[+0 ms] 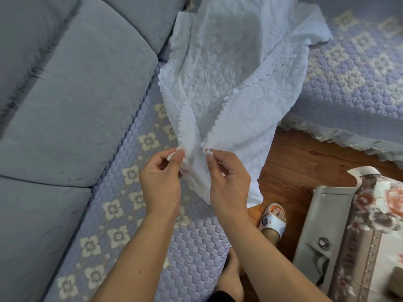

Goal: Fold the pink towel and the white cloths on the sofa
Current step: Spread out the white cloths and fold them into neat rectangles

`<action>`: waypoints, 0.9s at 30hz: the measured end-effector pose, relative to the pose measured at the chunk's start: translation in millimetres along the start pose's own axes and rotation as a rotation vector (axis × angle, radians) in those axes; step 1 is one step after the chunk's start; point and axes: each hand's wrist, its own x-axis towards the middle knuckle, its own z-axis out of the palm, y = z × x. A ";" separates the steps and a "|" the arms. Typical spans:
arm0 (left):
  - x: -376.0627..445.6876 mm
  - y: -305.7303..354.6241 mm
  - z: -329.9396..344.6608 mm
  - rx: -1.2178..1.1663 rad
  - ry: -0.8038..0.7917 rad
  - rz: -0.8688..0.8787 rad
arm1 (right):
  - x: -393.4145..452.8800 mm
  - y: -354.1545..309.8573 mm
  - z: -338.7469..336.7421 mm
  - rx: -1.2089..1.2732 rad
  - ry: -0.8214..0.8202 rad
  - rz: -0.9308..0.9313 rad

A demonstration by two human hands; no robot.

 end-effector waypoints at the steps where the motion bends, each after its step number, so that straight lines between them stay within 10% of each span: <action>1: -3.4 0.7 1.9 0.013 0.003 0.004 | -1.3 0.2 1.9 -0.013 0.014 -0.036; 14: -14.0 3.9 15.7 -0.244 -0.069 -0.399 | -22.2 25.0 26.6 -0.218 0.014 -0.233; 20: 0.0 19.2 14.9 -0.083 0.013 -0.251 | -19.6 12.3 3.5 -0.163 -0.334 -0.400; 27: 9.3 57.3 35.6 -0.201 -0.059 -0.262 | -22.5 126.2 -70.9 -0.353 0.224 0.756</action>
